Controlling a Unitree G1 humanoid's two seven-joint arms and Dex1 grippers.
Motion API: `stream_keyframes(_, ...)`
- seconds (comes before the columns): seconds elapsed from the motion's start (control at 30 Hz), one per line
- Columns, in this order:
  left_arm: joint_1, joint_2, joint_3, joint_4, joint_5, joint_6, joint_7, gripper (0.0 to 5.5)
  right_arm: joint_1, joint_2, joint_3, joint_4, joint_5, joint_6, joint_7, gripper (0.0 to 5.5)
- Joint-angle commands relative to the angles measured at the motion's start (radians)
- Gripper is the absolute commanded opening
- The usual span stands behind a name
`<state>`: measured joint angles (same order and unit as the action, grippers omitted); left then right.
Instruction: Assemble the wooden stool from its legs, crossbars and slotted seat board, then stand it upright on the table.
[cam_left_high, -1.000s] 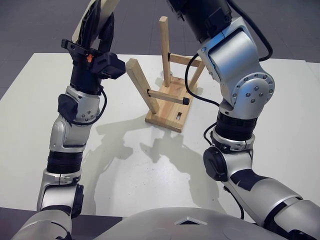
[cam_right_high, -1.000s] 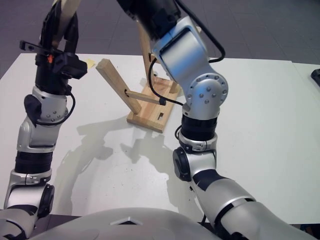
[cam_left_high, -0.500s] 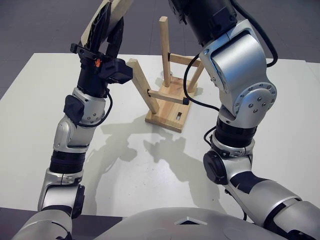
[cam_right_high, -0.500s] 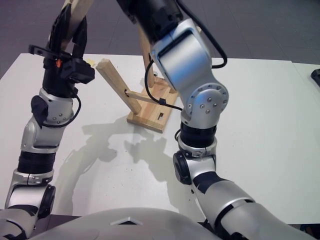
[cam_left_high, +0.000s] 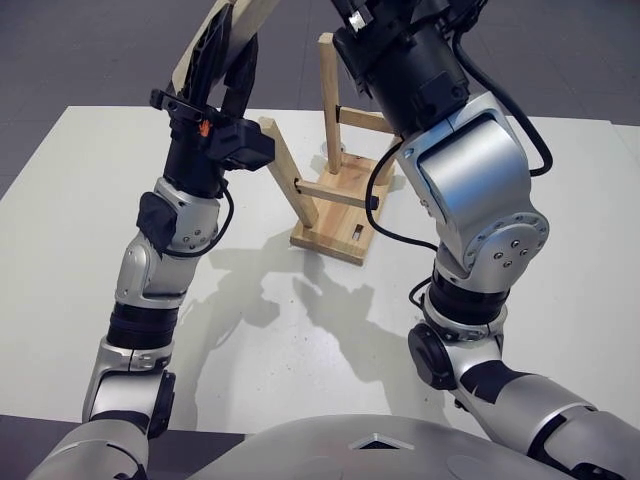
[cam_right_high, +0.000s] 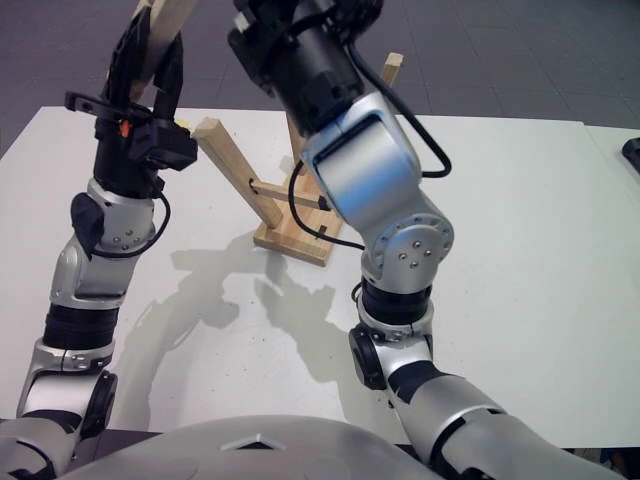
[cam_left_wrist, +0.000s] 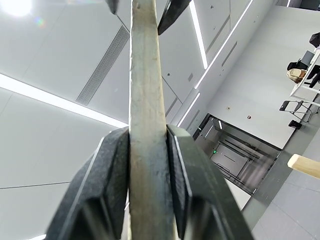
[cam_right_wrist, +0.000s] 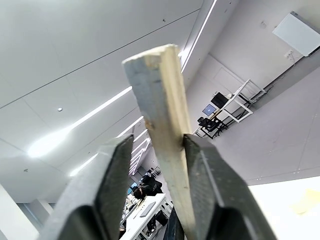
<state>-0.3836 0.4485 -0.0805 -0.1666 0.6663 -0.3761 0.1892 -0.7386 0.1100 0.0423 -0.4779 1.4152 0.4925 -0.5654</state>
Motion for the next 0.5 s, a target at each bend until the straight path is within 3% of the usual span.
stream_keyframes(0.03,0.023,-0.007,-0.034,-0.004,0.022,0.005,-0.038,0.99,-0.001,0.017,0.027,-0.025,0.005,0.016,0.007,1.08)
stream_keyframes(0.07,0.025,-0.009,-0.038,-0.007,0.022,0.005,-0.04,0.99,-0.002,0.013,0.027,-0.025,0.002,0.019,0.01,1.01)
stream_keyframes(0.1,0.028,-0.011,-0.042,-0.011,0.023,0.006,-0.041,0.99,-0.003,0.01,0.027,-0.026,0.0,0.021,0.011,1.37)
stream_keyframes(0.5,0.056,-0.018,-0.067,-0.038,0.028,0.016,-0.053,0.99,0.006,0.01,0.019,-0.031,-0.013,0.024,-0.014,3.15)
